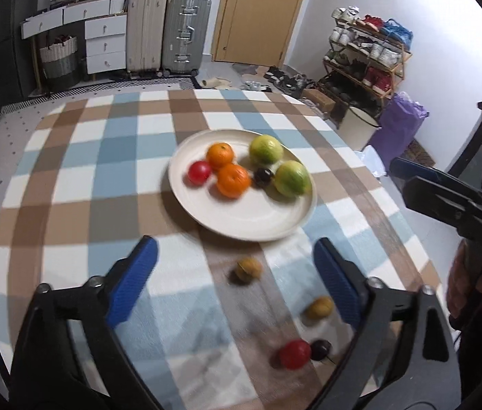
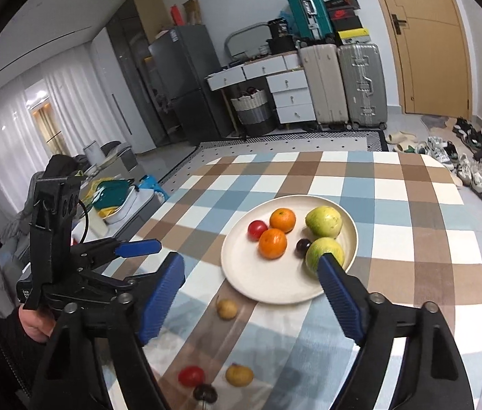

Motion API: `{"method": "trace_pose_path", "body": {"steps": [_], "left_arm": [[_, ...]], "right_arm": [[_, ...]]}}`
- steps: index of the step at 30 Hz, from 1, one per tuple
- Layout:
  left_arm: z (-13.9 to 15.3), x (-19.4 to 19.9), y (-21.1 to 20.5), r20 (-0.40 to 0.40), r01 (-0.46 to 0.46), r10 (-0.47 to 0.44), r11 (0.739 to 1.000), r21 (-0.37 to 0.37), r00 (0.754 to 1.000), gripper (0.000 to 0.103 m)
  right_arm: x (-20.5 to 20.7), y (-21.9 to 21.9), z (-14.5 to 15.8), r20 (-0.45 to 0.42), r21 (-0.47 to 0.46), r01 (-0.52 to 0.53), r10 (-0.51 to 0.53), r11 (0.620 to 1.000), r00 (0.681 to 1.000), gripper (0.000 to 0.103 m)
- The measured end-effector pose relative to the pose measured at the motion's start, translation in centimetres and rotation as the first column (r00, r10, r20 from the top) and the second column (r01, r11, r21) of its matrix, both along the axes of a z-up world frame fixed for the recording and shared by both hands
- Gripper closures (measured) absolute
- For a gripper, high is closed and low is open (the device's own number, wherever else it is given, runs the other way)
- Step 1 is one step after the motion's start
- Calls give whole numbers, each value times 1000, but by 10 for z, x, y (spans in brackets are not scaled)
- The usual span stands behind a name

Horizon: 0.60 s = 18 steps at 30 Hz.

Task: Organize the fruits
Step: 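Withdraw both tools from the plate toward the remaining fruits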

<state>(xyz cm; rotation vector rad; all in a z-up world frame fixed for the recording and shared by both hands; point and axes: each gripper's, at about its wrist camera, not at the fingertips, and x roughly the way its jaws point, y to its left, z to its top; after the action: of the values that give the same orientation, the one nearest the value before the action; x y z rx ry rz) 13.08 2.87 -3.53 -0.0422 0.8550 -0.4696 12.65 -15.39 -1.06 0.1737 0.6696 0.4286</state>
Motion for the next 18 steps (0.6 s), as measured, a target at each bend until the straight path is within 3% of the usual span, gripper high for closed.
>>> {"method": "trace_pose_path", "body": {"steps": [9,18], "left_arm": [[-31,-49,-14,-68,-2,4,1000,20,998,1],[-63,-56,-12,-135,-38,41,999,21,990,2]], "right_arm": [[-39,-2,-13,-19,6,-5,6,1000,1000,13],[-63,1,-24,-30,15,-8,9,1000,1000,13]]}}
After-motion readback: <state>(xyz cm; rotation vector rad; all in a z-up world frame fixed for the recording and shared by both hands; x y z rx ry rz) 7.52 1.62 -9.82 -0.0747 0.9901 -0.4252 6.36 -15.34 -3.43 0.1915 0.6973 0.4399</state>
